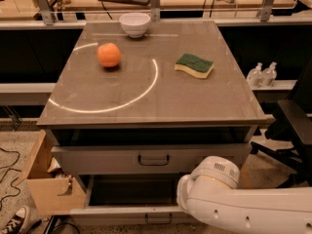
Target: Open middle drawer
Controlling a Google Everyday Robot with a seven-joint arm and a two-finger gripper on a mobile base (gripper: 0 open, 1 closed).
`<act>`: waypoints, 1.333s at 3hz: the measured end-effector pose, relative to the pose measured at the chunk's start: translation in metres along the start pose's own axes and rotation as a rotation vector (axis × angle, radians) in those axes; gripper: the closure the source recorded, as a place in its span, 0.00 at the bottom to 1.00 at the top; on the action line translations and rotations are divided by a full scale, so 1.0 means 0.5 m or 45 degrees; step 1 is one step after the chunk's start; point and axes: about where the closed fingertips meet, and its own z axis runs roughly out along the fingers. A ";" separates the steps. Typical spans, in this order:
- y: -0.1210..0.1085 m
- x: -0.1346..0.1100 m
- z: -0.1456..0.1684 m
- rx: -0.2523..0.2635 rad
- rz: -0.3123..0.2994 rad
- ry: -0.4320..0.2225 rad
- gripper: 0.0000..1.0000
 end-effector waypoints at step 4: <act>0.029 0.083 0.137 -0.025 -0.352 -0.052 1.00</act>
Offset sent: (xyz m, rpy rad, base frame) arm -0.0052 -0.0278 -0.0862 -0.0695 0.0406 0.3092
